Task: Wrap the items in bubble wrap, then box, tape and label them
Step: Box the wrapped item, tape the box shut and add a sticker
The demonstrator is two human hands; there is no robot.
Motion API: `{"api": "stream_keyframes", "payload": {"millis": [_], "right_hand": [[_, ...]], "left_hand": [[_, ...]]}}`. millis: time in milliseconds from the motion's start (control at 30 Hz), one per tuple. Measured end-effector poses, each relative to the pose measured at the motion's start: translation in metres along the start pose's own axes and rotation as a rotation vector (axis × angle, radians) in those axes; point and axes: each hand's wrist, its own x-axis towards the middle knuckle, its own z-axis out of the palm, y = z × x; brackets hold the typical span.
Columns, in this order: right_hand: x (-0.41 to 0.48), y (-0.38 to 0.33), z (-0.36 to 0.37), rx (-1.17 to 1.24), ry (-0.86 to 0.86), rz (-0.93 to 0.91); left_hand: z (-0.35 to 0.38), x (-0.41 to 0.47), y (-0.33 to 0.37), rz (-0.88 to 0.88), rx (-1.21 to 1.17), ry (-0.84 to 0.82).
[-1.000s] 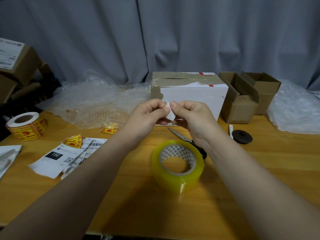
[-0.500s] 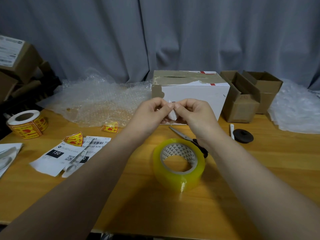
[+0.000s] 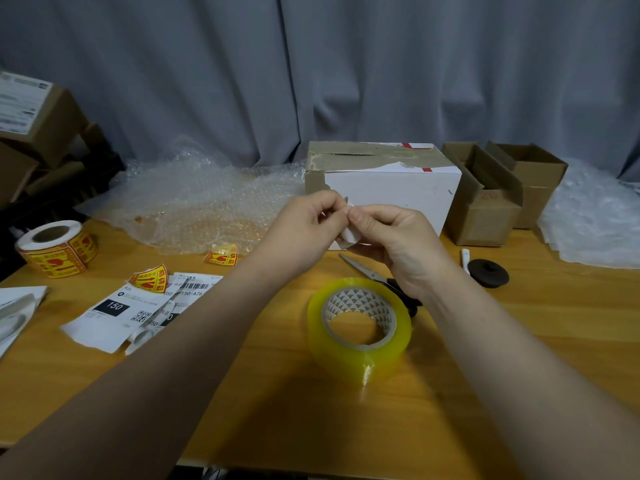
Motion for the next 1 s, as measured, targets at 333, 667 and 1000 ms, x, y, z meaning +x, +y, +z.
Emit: {"api": "stream_keyframes", "payload": {"millis": [333, 667, 1000], "right_hand": [[0.003, 0.001, 0.003, -0.115, 0.064, 0.012], [0.003, 0.002, 0.021, 0.048, 0.171, 0.097], [-0.002, -0.001, 0.012, -0.425, 0.098, -0.280]], "left_hand": [[0.004, -0.008, -0.005, -0.120, -0.304, -0.030], [0.007, -0.013, -0.007, -0.220, -0.447, 0.069], [-0.003, -0.009, -0.001, -0.107, -0.201, 0.093]]}}
